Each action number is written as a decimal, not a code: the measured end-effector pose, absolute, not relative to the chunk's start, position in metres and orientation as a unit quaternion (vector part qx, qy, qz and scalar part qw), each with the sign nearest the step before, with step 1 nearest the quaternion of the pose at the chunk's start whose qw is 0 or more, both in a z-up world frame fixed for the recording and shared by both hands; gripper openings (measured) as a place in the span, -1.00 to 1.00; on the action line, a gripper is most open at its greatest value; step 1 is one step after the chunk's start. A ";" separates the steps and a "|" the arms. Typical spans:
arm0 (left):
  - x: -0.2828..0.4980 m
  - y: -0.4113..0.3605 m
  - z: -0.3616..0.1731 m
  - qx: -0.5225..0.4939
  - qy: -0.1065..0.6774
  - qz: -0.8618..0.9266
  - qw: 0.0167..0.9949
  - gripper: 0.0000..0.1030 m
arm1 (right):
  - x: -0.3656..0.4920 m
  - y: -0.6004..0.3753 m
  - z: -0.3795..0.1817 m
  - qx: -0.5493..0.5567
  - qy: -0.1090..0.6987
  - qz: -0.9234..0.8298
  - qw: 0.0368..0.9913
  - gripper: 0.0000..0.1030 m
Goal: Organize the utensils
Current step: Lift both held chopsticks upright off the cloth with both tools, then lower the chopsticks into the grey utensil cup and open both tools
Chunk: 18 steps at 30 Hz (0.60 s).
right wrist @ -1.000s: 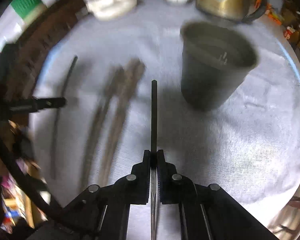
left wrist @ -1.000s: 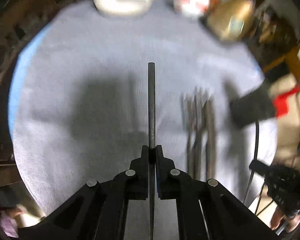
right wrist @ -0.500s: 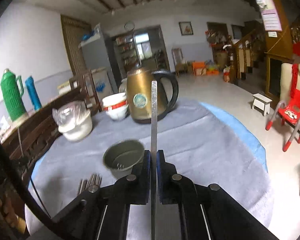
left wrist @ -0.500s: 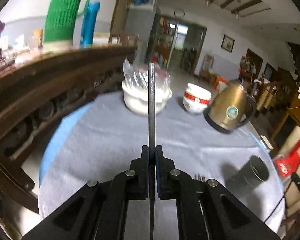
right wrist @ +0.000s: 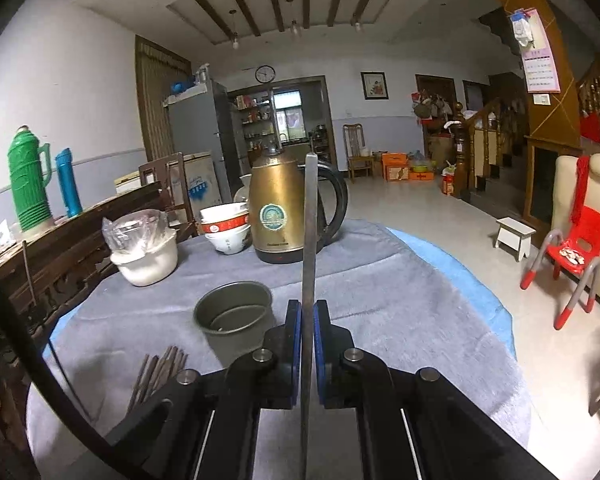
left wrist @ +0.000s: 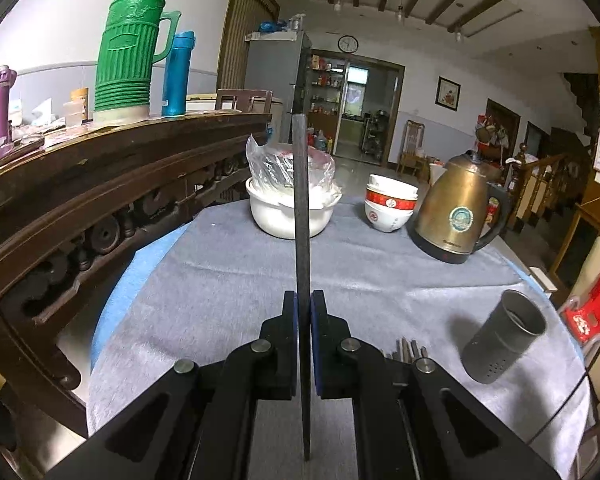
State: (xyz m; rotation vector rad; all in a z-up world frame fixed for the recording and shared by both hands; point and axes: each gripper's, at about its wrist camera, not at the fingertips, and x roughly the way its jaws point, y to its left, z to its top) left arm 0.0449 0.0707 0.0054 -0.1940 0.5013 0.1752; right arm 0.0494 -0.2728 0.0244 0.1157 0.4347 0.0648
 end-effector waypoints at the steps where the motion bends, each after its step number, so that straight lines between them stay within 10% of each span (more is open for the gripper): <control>1: 0.040 0.072 0.007 -0.100 0.248 0.083 0.960 -0.88 | 0.044 -0.272 0.026 0.053 0.215 0.034 0.975 -0.87; 18: 0.023 0.083 0.046 -0.174 0.237 0.026 0.955 -0.88 | 0.023 -0.292 0.059 0.096 0.197 0.050 0.975 -0.88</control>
